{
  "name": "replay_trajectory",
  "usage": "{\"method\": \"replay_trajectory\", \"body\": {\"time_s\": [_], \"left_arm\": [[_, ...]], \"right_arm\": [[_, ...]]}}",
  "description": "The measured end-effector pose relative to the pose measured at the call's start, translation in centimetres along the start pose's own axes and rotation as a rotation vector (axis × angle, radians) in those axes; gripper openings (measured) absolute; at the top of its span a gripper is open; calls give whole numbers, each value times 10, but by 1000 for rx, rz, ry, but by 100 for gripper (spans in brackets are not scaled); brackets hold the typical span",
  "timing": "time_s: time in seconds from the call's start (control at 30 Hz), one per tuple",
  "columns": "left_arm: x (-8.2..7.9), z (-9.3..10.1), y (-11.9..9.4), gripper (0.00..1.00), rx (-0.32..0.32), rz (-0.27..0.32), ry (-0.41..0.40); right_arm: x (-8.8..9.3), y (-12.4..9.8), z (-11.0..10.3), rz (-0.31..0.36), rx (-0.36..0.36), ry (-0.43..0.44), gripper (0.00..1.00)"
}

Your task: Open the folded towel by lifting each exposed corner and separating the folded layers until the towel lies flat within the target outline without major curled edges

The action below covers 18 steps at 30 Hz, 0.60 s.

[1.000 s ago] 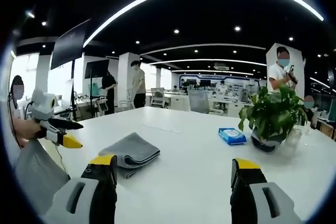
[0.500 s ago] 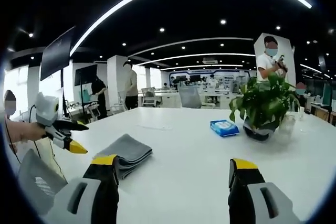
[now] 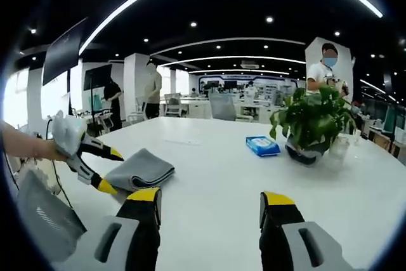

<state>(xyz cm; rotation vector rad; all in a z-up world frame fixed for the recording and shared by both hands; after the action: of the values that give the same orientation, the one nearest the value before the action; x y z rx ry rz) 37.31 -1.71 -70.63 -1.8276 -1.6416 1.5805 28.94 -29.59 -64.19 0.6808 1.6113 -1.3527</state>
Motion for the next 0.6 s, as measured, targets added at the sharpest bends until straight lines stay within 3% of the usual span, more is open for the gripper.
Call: {"method": "replay_trajectory", "body": {"time_s": [0.1, 0.2, 0.23, 0.3, 0.47, 0.53, 0.6], "left_arm": [[-8, 1, 6, 56, 13, 17, 8], [-17, 3, 11, 52, 28, 30, 17], [-22, 5, 12, 50, 10, 47, 84], [-26, 8, 12, 44, -8, 60, 124], [-21, 15, 21, 29, -30, -3, 213], [-21, 15, 21, 13, -39, -11, 219], [-21, 14, 21, 12, -51, -3, 209]], "right_arm": [[1, 0, 1, -18, 16, -6, 57], [2, -1, 4, -34, 81, -72, 56], [3, -2, 5, -37, 81, -83, 55], [3, -1, 5, -36, 78, -97, 54], [7, 1, 1, -64, 61, -121, 51], [7, 1, 2, -68, 72, -138, 52], [6, 1, 3, -60, 78, -146, 52]]}}
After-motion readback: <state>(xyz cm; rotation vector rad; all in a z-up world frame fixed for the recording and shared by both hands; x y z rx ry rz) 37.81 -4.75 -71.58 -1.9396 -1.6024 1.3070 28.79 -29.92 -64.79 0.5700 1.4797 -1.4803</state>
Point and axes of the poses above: the point that each gripper's makers call its tool centre point, and the gripper's own axes: y roughly forward along the fingers, z roughly to its right, x roughly out of its underside, the point moved 7 cm from there along -y, roughly backward along the fingers, and after that the axes turned 11 degrees about -z, right-handed, at the moved point
